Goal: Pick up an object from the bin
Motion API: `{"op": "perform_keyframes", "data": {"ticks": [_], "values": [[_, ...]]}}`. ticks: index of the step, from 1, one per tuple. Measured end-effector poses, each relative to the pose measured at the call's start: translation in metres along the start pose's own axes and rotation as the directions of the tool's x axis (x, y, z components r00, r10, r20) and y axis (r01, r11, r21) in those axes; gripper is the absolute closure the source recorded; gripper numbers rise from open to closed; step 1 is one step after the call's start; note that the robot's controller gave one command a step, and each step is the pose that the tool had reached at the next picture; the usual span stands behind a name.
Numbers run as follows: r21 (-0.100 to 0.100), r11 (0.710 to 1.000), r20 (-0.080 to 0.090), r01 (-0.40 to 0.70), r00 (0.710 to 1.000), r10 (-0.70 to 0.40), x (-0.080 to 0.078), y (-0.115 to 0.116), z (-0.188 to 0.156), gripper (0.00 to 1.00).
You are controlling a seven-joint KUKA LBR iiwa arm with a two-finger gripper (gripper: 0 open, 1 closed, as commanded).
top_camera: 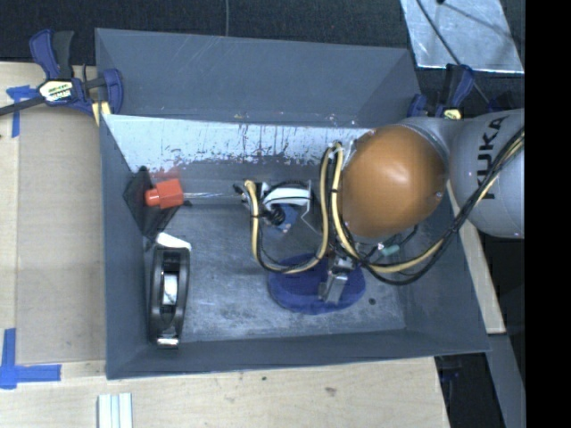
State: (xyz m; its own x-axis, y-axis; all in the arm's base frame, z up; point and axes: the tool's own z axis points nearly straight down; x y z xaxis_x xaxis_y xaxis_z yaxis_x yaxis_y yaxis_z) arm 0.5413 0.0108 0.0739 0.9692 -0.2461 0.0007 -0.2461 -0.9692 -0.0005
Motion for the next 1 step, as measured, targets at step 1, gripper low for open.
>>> {"op": "perform_keyframes", "data": {"ticks": [1], "values": [[0.001, 1.000, -0.003, 0.022, 1.000, -0.022, -0.0263, 0.0051, -0.1087, 1.00]]}}
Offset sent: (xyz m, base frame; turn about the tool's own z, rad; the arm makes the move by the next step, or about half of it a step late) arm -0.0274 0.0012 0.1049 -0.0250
